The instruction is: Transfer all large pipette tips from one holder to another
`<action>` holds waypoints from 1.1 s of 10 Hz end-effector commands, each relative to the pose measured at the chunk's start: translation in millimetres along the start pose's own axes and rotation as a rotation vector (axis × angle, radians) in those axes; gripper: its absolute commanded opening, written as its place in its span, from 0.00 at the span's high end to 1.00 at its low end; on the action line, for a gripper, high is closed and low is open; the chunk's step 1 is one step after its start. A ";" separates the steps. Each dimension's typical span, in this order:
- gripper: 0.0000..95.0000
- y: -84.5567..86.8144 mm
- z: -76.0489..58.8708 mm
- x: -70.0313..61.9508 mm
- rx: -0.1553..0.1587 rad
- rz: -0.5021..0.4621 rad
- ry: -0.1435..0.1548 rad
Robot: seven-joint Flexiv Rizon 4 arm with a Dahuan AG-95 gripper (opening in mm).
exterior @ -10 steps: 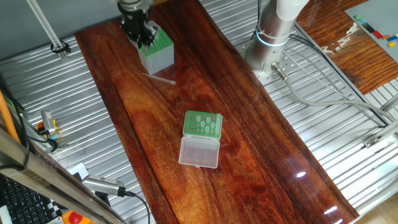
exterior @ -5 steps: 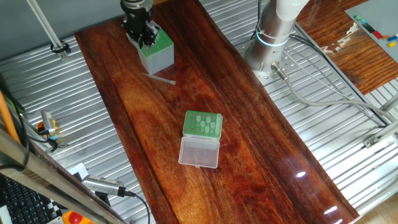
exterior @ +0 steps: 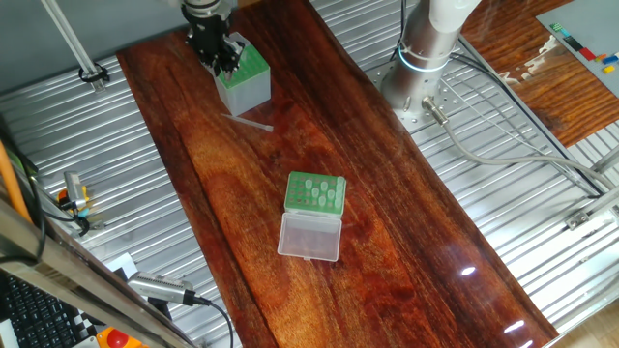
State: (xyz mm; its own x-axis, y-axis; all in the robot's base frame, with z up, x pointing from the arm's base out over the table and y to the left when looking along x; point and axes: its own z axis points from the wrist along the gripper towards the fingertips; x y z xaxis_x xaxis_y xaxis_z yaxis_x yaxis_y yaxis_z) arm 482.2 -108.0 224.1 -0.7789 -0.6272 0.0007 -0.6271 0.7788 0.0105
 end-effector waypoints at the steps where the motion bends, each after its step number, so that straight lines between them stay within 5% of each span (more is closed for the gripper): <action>1: 0.80 -0.1 0.1 -0.3 -0.003 -0.002 -0.002; 8: 0.80 -0.1 0.1 -0.3 0.005 -0.015 -0.004; 11: 0.80 36.2 -1.5 -27.2 0.004 0.040 -0.002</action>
State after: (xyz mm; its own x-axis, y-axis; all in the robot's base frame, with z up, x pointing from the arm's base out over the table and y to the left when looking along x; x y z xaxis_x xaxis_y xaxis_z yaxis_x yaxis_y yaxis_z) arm 483.0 -63.7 225.6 -0.8001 -0.5999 0.0003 -0.5999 0.8000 0.0105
